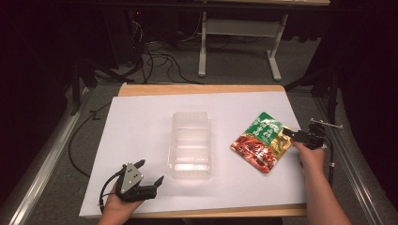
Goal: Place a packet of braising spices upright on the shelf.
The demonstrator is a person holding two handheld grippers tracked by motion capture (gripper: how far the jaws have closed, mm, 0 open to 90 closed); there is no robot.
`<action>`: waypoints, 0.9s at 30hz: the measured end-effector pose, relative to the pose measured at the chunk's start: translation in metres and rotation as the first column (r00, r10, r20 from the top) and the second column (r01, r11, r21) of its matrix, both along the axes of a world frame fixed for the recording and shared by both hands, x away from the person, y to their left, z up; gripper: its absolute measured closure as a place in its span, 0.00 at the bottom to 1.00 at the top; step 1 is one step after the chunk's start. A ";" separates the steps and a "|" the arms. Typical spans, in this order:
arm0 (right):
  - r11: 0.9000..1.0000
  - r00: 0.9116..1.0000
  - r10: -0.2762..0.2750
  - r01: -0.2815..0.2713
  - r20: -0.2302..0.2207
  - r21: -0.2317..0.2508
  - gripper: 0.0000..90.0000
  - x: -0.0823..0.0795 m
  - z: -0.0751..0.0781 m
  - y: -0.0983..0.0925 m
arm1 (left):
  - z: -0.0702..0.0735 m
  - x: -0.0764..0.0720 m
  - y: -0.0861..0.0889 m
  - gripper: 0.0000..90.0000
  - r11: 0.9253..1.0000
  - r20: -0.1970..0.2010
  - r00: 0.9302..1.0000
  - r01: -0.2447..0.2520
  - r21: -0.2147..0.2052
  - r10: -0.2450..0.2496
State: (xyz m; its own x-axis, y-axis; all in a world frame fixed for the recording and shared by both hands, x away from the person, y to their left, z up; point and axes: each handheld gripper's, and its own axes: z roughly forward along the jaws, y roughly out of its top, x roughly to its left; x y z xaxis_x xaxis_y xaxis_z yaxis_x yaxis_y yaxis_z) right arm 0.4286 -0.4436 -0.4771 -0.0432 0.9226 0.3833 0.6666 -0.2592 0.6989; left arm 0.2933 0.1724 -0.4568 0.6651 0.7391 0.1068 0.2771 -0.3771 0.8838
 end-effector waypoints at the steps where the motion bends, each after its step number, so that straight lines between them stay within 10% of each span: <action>1: 1.000 1.000 0.007 -0.007 -0.002 0.014 0.18 0.000 0.000 0.000 | 0.000 0.000 0.000 0.17 1.000 0.000 1.000 0.000 0.000 0.000; 14: 0.993 0.990 0.089 -0.097 0.110 0.070 0.30 -0.006 0.008 0.008 | 0.000 0.000 -0.001 0.17 1.000 0.003 1.000 0.005 0.016 -0.005; 27: 0.988 0.989 0.122 -0.129 0.077 0.085 0.28 -0.002 0.003 0.018 | -0.001 0.000 -0.001 0.17 1.000 0.004 1.000 0.009 0.021 -0.009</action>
